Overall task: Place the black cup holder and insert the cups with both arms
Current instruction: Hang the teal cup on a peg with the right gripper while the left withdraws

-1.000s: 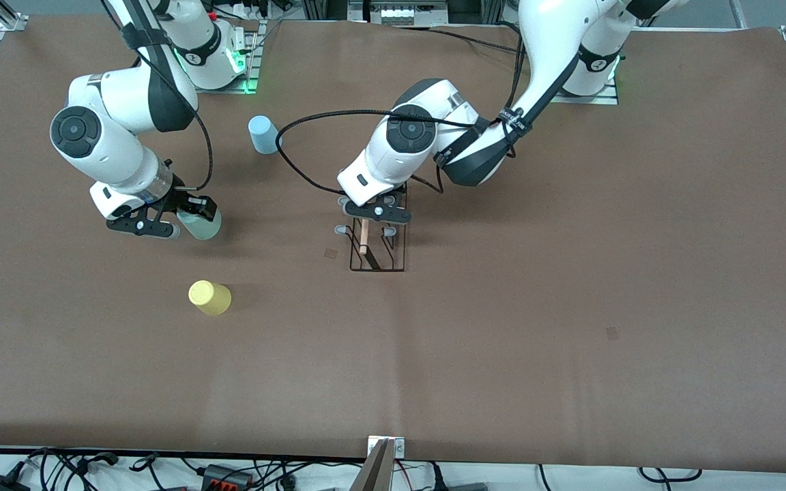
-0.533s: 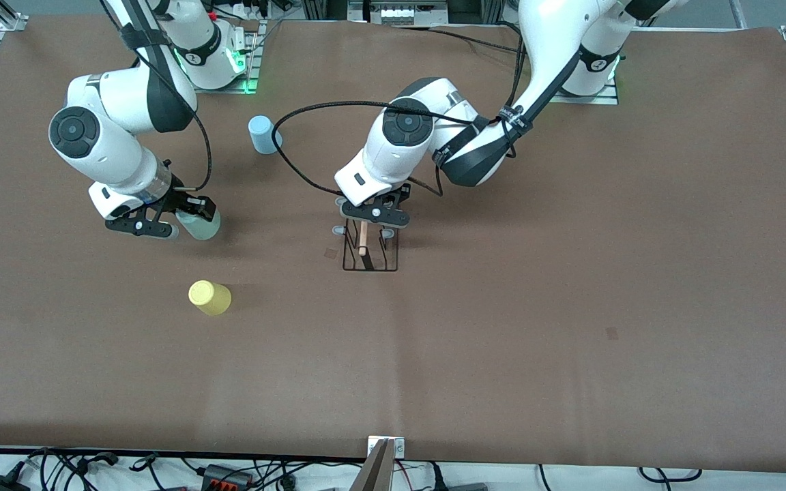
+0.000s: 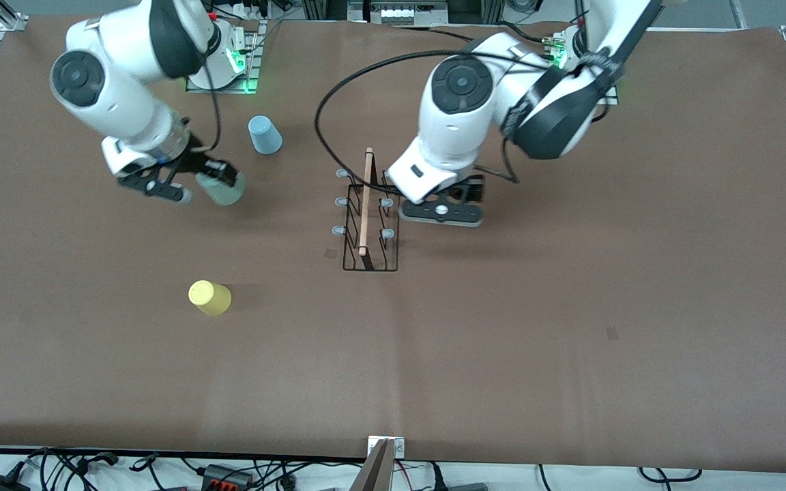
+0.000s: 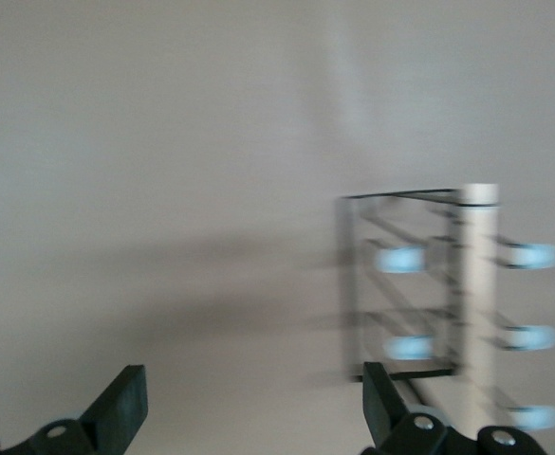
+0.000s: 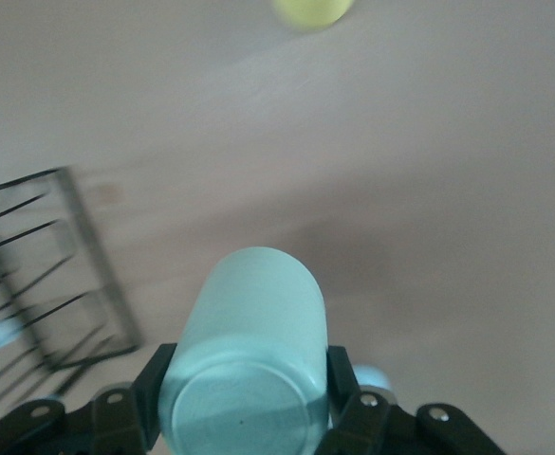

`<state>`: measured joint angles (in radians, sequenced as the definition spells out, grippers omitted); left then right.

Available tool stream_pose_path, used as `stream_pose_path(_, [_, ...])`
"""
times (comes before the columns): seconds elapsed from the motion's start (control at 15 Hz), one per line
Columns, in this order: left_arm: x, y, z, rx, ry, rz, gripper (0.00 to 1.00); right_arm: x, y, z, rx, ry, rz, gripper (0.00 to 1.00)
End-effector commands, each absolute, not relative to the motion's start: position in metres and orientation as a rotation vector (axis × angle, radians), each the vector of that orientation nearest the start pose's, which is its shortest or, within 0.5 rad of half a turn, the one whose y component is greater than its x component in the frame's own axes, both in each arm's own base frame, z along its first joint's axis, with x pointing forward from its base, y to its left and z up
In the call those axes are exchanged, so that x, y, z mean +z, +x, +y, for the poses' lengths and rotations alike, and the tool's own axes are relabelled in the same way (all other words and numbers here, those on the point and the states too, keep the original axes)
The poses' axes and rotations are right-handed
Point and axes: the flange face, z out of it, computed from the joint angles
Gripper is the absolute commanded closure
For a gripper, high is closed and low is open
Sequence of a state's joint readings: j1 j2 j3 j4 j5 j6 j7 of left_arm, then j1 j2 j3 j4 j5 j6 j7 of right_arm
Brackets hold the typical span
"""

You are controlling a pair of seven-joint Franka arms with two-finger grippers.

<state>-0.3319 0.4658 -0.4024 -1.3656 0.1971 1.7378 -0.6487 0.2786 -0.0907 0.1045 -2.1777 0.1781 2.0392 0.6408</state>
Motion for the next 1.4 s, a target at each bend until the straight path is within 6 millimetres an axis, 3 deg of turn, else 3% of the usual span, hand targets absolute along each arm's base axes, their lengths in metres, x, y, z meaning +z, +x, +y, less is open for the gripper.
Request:
stream_pose_path(0.0, [0.456, 0.574, -0.342, 0.111, -2.946, 0.259, 0.0, 0.441, 0.441, 0.284, 0.17, -2.924, 0.7, 0.78])
stream_pose_path(0.13, [0.454, 0.602, -0.277, 0.189, -2.913, 0.3, 0.0, 0.432, 0.431, 0.329, 0.153, -2.883, 0.791, 0.78])
stream_pose_path(0.33, [0.446, 0.624, -0.201, 0.335, -2.915, 0.396, 0.0, 0.404, 0.423, 0.362, 0.148, -2.849, 0.835, 0.78])
stream_pose_path(0.6, [0.433, 0.63, -0.127, 0.523, -2.945, 0.284, 0.0, 0.377, 0.425, 0.374, 0.145, -2.849, 0.835, 0.78])
stream_pose_path(0.73, [0.438, 0.624, -0.117, 0.543, -2.964, 0.254, 0.0, 0.364, 0.423, 0.38, 0.155, -2.855, 0.824, 0.76])
stream_pose_path(0.8, [0.443, 0.623, -0.096, 0.563, -3.001, 0.236, 0.0, 0.358, 0.422, 0.381, 0.163, -2.863, 0.822, 0.75])
stream_pose_path(0.87, [0.451, 0.618, -0.084, 0.574, -3.063, 0.257, 0.0, 0.354, 0.423, 0.381, 0.162, -2.871, 0.818, 0.7])
stream_pose_path(0.93, [0.459, 0.612, -0.068, 0.577, -3.125, 0.271, 0.0, 0.352, 0.423, 0.38, 0.166, -2.873, 0.82, 0.47])
stream_pose_path(1.0, [0.47, 0.606, -0.044, 0.564, -3.184, 0.235, 0.0, 0.349, 0.423, 0.38, 0.171, -2.876, 0.82, 0.0])
stream_pose_path(1.2, [0.495, 0.577, -0.018, 0.418, -3.225, 0.14, 0.0, 0.369, 0.44, 0.368, 0.132, -2.851, 0.827, 0.0])
stream_pose_path(1.33, [0.522, 0.563, -0.006, 0.223, -3.213, 0.11, 0.0, 0.398, 0.467, 0.34, 0.144, -2.855, 0.851, 0.0])
